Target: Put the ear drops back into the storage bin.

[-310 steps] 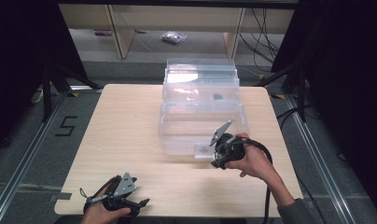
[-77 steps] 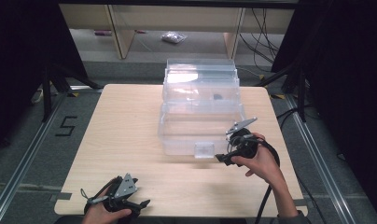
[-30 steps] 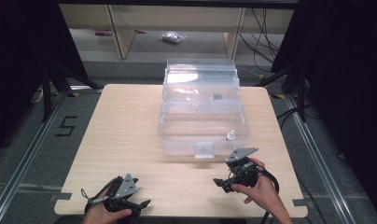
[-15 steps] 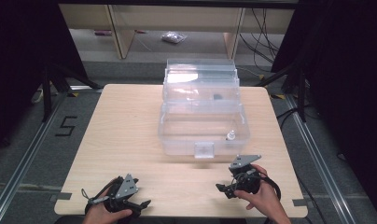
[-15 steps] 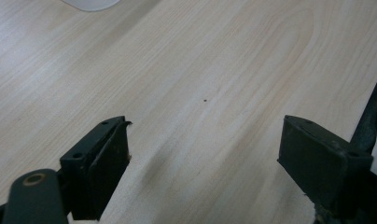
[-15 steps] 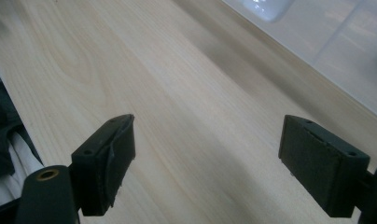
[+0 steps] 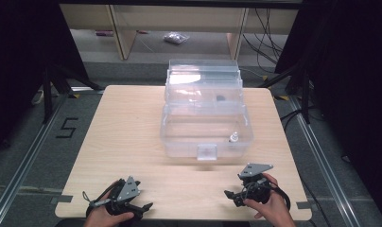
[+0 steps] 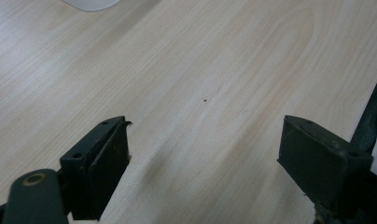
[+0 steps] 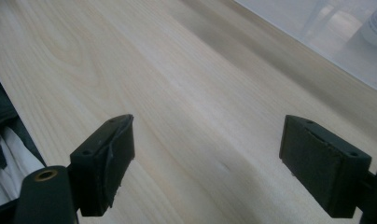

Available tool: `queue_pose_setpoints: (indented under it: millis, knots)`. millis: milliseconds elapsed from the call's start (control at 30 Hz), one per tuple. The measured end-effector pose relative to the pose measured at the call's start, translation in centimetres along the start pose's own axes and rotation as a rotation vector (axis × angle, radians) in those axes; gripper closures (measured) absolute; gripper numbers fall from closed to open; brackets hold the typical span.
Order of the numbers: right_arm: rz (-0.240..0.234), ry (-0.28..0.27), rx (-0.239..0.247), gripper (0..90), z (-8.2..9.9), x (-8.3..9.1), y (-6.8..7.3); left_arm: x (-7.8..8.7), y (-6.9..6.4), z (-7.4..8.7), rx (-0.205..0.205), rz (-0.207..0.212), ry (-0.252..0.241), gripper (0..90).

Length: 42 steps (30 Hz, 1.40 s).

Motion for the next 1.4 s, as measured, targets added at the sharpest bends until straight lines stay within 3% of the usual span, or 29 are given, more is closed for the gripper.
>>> queue_pose_setpoints:
  millis: [33,100,367,400,533,600,700,733,800,933,967,1000,1100,1233,1267,1400]
  knots:
    - [-0.003,-0.005,-0.019,18.9,0.2,0.0,0.2,0.0,-0.1,0.0,0.012,0.002,0.002,15.6]
    - [0.016,-0.013,-0.004,19.0,0.4,0.0,0.2,0.0,-0.1,0.0,0.012,0.002,0.003,15.6]
    - [0.012,0.007,-0.012,18.7,1.5,0.4,0.2,-0.1,-0.2,0.0,0.015,0.004,-0.003,15.6]
    - [0.027,-0.006,-0.02,18.5,1.6,0.4,0.2,0.0,-0.1,0.1,0.008,0.001,0.007,15.6]
    - [0.013,0.017,-0.007,17.6,1.9,0.4,0.2,-0.1,-0.1,0.1,0.005,-0.003,0.008,15.6]
    - [0.033,-0.004,-0.012,17.2,2.1,0.3,0.1,-0.1,0.0,0.0,-0.003,-0.007,0.011,15.6]
    - [0.019,0.02,-0.017,16.6,2.4,0.4,0.1,0.0,0.0,0.0,-0.005,-0.005,0.006,15.6]
    - [0.018,0.024,-0.038,16.6,2.4,0.5,0.2,-0.1,-0.1,0.0,0.008,-0.003,0.005,15.6]
    - [0.015,0.018,-0.026,16.6,2.5,0.4,0.2,0.0,0.0,0.0,-0.011,-0.005,0.007,15.6]
    - [0.023,-0.009,-0.034,16.6,2.7,0.5,0.2,0.0,0.0,0.0,-0.008,-0.005,0.005,15.6]
    - [0.044,-0.013,-0.034,16.6,2.8,0.6,0.2,-0.1,-0.1,0.1,0.007,-0.005,0.006,15.6]
    - [0.028,-0.002,-0.005,16.6,2.9,0.8,0.1,-0.1,0.0,0.0,0.003,-0.005,0.007,15.6]
    - [0.045,0.002,-0.08,16.6,3.4,1.0,0.5,0.0,-0.1,0.0,-0.005,-0.003,-0.002,15.6]
    - [0.04,0.009,-0.079,16.6,3.6,1.2,0.6,-0.1,-0.1,0.0,-0.003,-0.007,-0.004,15.6]
    - [0.037,0.0,-0.073,16.5,3.6,1.2,0.6,0.0,0.0,0.0,-0.025,-0.001,0.017,15.6]
    - [0.048,-0.018,-0.084,16.6,3.5,1.1,0.4,0.0,0.0,0.0,-0.008,-0.009,0.006,15.6]
Point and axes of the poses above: each handheld gripper's, and its own axes: x roughly backward along the jaws, z roughly out of its underside, y roughly to its left, the point moved 5 cm from there along -x, roughly forward along the jaws, and after that the axes turned 4 degrees about z, right-handed, at the moved point
